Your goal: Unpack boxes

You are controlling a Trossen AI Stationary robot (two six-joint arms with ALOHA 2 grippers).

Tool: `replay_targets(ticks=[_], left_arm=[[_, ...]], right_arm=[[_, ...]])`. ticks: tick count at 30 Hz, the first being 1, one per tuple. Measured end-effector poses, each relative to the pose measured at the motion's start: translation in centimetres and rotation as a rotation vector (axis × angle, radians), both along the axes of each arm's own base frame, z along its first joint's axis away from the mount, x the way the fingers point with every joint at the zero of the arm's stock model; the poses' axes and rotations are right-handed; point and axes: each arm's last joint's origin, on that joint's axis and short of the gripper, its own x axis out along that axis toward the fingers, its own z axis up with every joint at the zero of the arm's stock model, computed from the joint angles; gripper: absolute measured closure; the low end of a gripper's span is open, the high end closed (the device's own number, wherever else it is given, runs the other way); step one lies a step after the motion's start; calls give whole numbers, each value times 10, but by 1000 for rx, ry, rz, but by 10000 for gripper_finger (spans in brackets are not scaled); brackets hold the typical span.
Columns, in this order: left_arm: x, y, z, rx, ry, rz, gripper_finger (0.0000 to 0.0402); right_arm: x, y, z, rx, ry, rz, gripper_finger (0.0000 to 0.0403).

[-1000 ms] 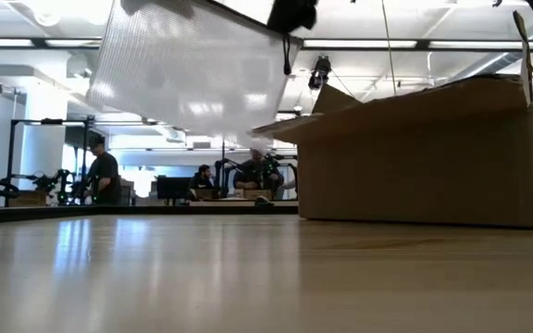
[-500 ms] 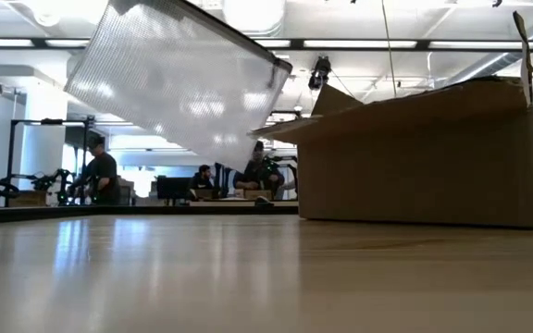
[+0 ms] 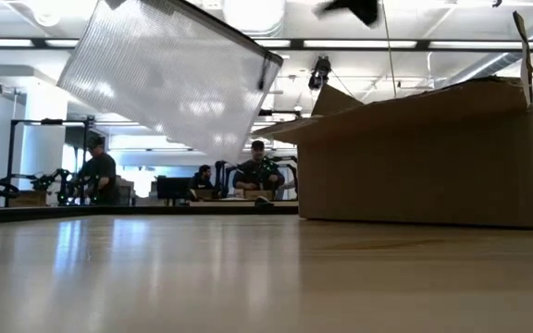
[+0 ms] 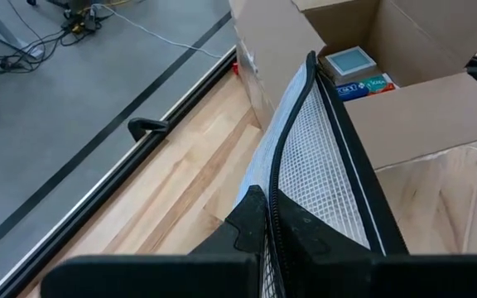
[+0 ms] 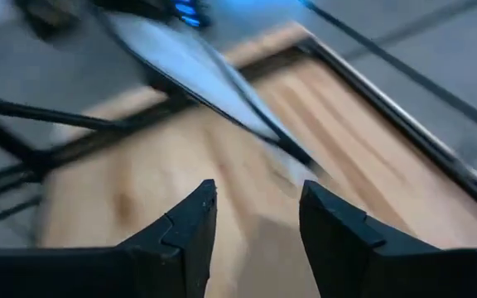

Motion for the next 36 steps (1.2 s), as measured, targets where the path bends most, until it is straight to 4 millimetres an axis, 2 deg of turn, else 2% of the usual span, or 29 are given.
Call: replay_targets(ticks=[4, 9, 14, 23, 29, 36], left_arm=[[-2, 0, 1, 0, -4, -2, 402], [-2, -1, 1, -15, -4, -21, 402], [-1, -1, 1, -34, -7, -33, 402], [-1, -2, 0, -57, -15, -31, 401], [0, -2, 0, -81, -20, -30, 402], [0, -2, 0, -93, -23, -27, 402]], right_arm=[[-15, -9, -40, 24, 208, -76, 260], [-16, -28, -68, 80, 328, -139, 251], [-12, -57, -80, 114, 372, -223, 237], [1, -104, -100, 131, 429, -239, 196], [11, -117, -88, 142, 365, -200, 168], [19, -122, -51, 68, 251, -180, 156]])
